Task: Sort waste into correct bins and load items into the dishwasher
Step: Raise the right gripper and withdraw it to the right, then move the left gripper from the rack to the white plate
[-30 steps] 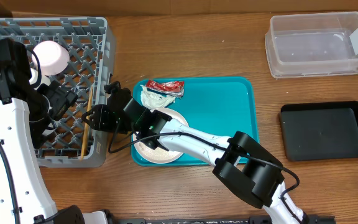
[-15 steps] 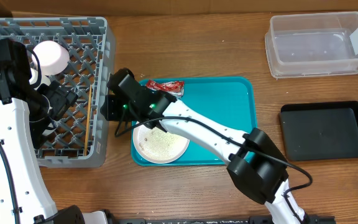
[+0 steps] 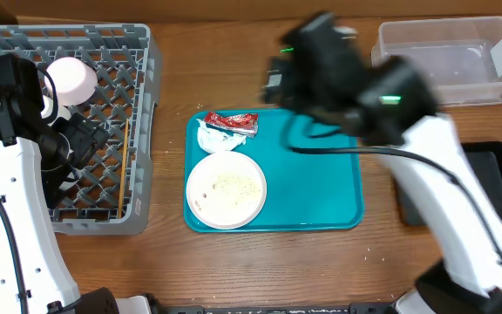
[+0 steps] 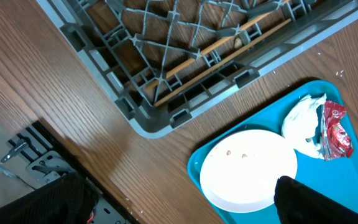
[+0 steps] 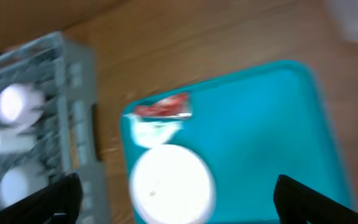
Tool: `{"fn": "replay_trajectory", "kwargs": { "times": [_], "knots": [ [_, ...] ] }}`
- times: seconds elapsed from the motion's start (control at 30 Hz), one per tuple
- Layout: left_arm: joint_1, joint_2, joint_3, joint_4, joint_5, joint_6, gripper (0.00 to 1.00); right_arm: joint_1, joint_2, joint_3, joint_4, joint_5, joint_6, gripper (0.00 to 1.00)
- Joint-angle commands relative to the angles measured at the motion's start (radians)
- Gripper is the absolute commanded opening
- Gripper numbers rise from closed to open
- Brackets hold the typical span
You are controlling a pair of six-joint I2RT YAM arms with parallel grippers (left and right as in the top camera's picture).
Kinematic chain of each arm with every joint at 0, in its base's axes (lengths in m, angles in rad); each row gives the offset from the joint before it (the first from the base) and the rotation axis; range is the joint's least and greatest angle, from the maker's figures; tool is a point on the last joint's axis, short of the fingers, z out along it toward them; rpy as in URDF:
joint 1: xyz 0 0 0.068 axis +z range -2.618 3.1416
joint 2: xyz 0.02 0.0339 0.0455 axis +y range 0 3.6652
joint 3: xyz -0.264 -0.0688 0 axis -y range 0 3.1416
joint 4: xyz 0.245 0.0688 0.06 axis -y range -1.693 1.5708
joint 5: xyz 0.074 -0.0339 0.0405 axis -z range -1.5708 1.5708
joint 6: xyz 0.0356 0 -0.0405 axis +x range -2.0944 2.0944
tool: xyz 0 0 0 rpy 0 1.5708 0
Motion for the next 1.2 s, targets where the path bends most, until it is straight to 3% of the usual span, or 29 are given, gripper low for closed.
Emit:
{"fn": "replay_trajectory", "kwargs": {
  "times": [0.0,0.17,0.37,1.17],
  "knots": [
    [0.003,-0.002,0.019,-0.002,0.001,-0.013,1.0,-0.108,-0.064,0.011,-0.108,0.096,-0.005,1.0],
    [0.003,-0.002,0.019,-0.002,0.001,-0.013,1.0,-0.287,-0.09,0.007,-0.169,0.142,-0.115,1.0],
    [0.003,-0.002,0.019,-0.002,0.001,-0.013,1.0,-0.401,-0.085,0.007,-0.169,0.141,-0.124,1.0],
    [0.003,-0.002,0.019,-0.002,0.001,-0.013,1.0,-0.41,-0.085,0.007,-0.159,0.111,-0.116,1.0]
  ]
}}
